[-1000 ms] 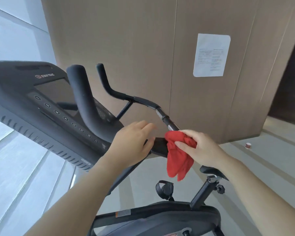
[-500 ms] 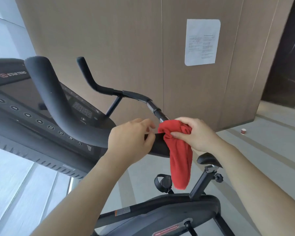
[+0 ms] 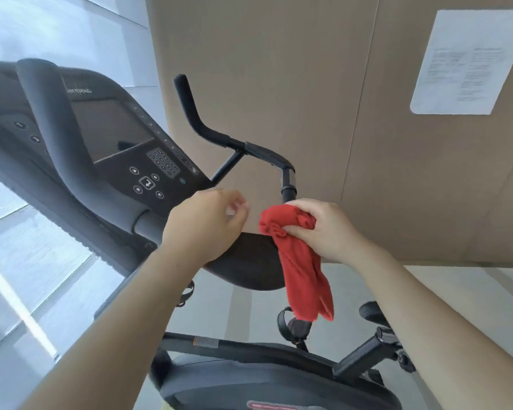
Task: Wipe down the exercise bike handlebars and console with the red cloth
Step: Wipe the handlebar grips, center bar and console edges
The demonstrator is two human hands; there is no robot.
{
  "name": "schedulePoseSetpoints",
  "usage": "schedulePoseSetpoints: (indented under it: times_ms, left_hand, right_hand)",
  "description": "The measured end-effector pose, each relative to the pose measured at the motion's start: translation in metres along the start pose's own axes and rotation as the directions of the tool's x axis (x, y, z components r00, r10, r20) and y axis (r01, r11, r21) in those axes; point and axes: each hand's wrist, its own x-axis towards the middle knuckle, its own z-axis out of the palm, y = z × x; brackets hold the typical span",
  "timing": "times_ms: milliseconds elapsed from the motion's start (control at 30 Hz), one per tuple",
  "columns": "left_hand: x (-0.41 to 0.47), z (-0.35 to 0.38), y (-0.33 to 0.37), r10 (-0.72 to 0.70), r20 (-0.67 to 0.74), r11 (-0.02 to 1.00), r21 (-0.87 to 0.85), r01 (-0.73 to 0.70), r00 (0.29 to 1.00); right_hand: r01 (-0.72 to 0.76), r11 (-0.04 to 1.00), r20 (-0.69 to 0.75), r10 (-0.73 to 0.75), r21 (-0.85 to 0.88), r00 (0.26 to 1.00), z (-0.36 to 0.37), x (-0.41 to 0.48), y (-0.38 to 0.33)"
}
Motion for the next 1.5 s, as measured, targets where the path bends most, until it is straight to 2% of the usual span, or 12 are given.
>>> schedulePoseSetpoints:
  times_ms: [167, 233, 433, 600, 767, 967, 1100, 1200, 1267, 1400, 1500]
  left_hand:
    - [-0.005, -0.003, 0.005, -0.051, 0.063, 0.997, 0.059, 0.047, 0.997]
    - [-0.005, -0.004, 0.007, -0.052, 0.093, 0.996, 0.074, 0.045, 0.994]
    - [-0.005, -0.007, 0.011, -0.1, 0.093, 0.993, 0.074, 0.093, 0.991]
    - [-0.008, -0.007, 0.011, -0.103, 0.091, 0.993, 0.07, 0.096, 0.991]
    - [-0.01, -0.009, 0.013, -0.098, 0.078, 0.992, 0.09, 0.09, 0.992]
    - [-0.009, -0.007, 0.012, -0.074, 0.056, 0.995, 0.067, 0.07, 0.996]
    - [-0.003, -0.009, 0.02, -0.111, 0.132, 0.989, 0.117, 0.095, 0.985]
    - [0.005, 0.001, 0.051, -0.107, 0.15, 0.994, 0.029, 0.104, 0.983]
    - [0.015, 0.014, 0.08, -0.093, 0.141, 0.995, -0.028, 0.098, 0.986]
    - [0.034, 0.056, 0.12, -0.171, 0.246, 0.984, 0.1, 0.15, 0.954]
    - [0.035, 0.081, 0.129, -0.259, 0.242, 0.959, 0.18, 0.219, 0.935]
  right_hand:
    - [0.08, 0.995, 0.216, -0.092, 0.064, 0.972, 0.001, 0.003, 0.012]
    - [0.139, 0.987, 0.259, -0.155, 0.081, 0.953, 0.001, 0.0, 0.018]
    - [0.169, 0.981, 0.179, -0.184, 0.099, 0.966, -0.001, 0.014, 0.038]
    - [0.203, 0.97, 0.238, -0.229, 0.131, 0.944, 0.008, 0.003, 0.036]
    - [0.188, 0.973, 0.085, -0.2, 0.136, 0.976, 0.0, 0.012, 0.061]
    - [0.233, 0.946, 0.049, -0.249, 0.225, 0.967, 0.007, 0.013, 0.063]
    - [0.189, 0.951, 0.024, -0.2, 0.245, 0.979, 0.001, 0.03, 0.07]
    - [0.139, 0.931, 0.048, -0.165, 0.338, 0.985, -0.002, 0.038, 0.073]
    - [0.063, 0.899, 0.139, -0.136, 0.433, 0.981, -0.009, 0.043, 0.077]
    - [-0.092, 0.782, 0.381, -0.193, 0.616, 0.904, -0.034, 0.059, 0.1]
    - [-0.078, 0.766, 0.37, -0.217, 0.638, 0.903, -0.055, 0.077, 0.13]
